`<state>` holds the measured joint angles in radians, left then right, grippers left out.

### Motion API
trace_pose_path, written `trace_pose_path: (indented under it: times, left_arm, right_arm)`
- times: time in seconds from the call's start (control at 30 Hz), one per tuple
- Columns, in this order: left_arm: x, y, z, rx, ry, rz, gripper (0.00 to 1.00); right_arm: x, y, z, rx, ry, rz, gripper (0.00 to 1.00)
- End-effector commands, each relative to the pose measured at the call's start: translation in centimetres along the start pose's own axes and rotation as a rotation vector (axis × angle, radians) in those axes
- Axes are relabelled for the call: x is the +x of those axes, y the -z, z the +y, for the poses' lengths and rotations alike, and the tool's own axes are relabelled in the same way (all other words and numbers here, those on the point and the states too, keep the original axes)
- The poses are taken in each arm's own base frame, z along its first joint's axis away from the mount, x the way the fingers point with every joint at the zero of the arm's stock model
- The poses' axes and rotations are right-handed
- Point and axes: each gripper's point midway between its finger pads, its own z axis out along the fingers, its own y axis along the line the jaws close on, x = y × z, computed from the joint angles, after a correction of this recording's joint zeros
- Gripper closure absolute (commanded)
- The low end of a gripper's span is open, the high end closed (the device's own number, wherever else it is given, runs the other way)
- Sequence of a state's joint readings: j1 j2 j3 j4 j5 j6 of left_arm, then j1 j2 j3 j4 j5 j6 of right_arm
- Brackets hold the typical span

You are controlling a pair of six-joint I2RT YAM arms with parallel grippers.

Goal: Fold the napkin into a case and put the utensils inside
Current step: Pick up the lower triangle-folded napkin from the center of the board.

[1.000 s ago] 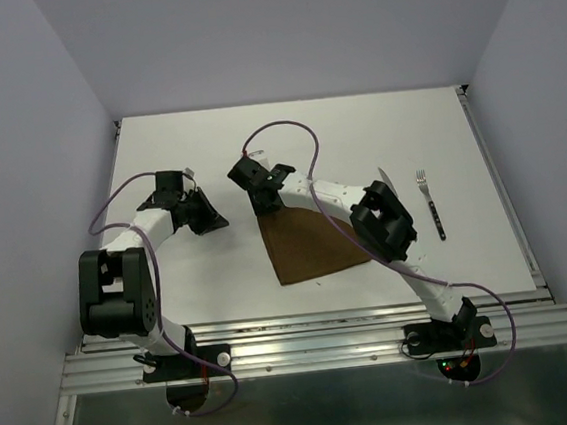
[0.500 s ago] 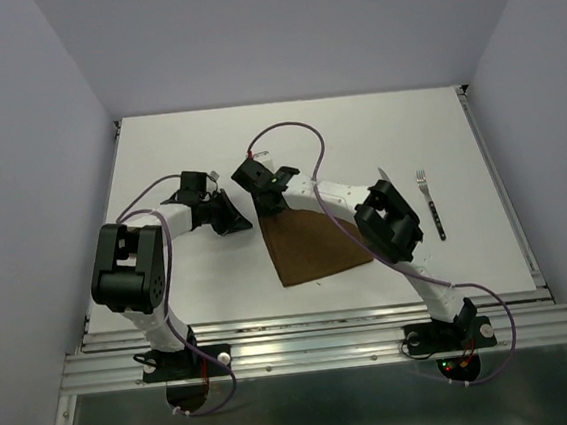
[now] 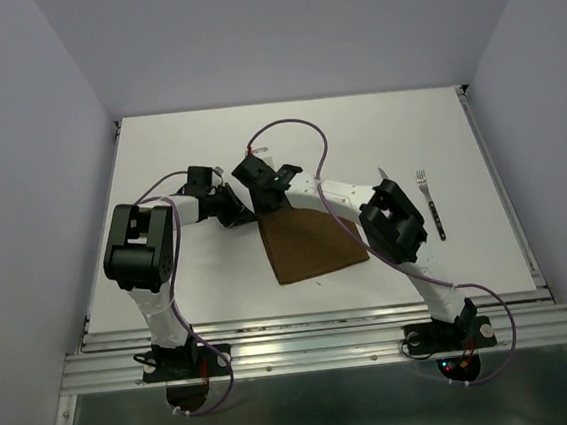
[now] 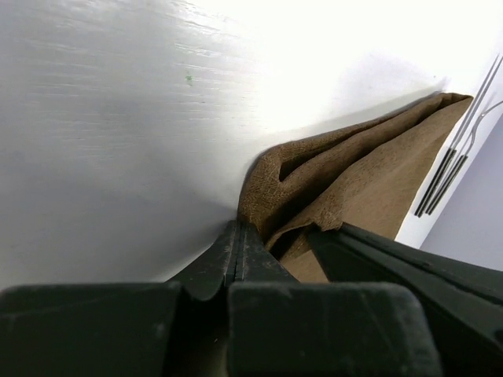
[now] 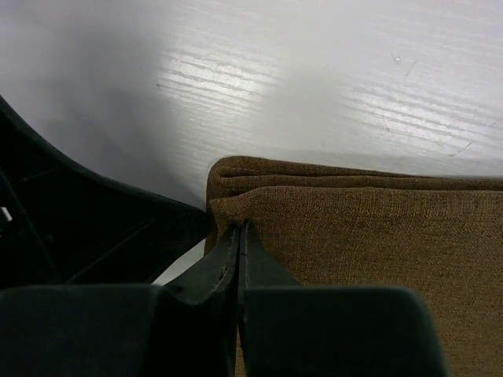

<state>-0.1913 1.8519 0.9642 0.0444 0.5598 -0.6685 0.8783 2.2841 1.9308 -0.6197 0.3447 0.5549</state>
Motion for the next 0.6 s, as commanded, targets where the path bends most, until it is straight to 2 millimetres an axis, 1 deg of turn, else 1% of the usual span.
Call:
trace_pose_path:
  times: [0.0, 0.13, 0.23, 0.27, 0.3, 0.33, 0.37, 0.4, 0.43, 0.47, 0.5, 0.57]
  left_arm:
    - [-0.5, -0.7, -1.0, 0.023, -0.016, -0.007, 1.0]
    - [-0.2, -1.2, -1.3, 0.025, -0.02, 0.002, 1.0]
    - [-0.3, -1.0, -1.5, 0.025, -0.024, -0.003, 1.0]
    - [-0.3, -0.8, -1.3, 0.006, -0.022, -0.007, 1.0]
    - [-0.6, -0.3, -1.5, 0.004, -0.031, -0.02, 1.0]
    - [-0.6, 0.0, -1.6, -0.003, -0.041, -0.028, 1.0]
    - [-0.6, 0.4, -1.5, -0.019, -0.041, -0.032, 1.0]
    - [-1.1, 1.1, -1.6, -0.033, -0.05, -0.062, 1.0]
    - [-1.1, 1.6, -1.5, -0.046, -0.054, -0.07, 1.0]
    - [-1.2, 2.0, -1.3, -0.066, -0.052, -0.078, 1.0]
    - [-1.4, 2.7, -1.6, -0.066, -0.058, -0.094, 1.0]
    - [-1.8, 3.9, -1.5, -0.084, -0.064, -0.124, 1.0]
  right_arm:
    - [-2.7, 2.1, 1.6, -0.071, -0.038, -0.069, 0.99]
    - [-2.5, 2.0, 1.8, -0.078, -0.04, -0.063, 0.99]
    - [-2.3, 1.6, 1.8, -0.073, -0.039, -0.06, 0.99]
    - [-2.1, 1.4, 1.7, -0.067, -0.038, -0.057, 0.99]
    - [-2.1, 1.4, 1.7, -0.066, -0.037, -0.056, 0.96]
    - [-2.1, 1.3, 1.7, -0.066, -0.037, -0.056, 0.91]
    - [-2.1, 1.4, 1.7, -0.067, -0.038, -0.057, 0.88]
    - [-2.2, 1.5, 1.7, -0.067, -0.035, -0.057, 0.84]
    - [-2.3, 1.6, 1.6, -0.066, -0.035, -0.059, 0.81]
    - [-2.4, 1.8, 1.6, -0.065, -0.035, -0.063, 0.8]
    - [-2.8, 2.4, 1.5, -0.068, -0.038, -0.073, 0.79]
    - [-3.0, 3.0, 1.2, -0.068, -0.036, -0.081, 0.74]
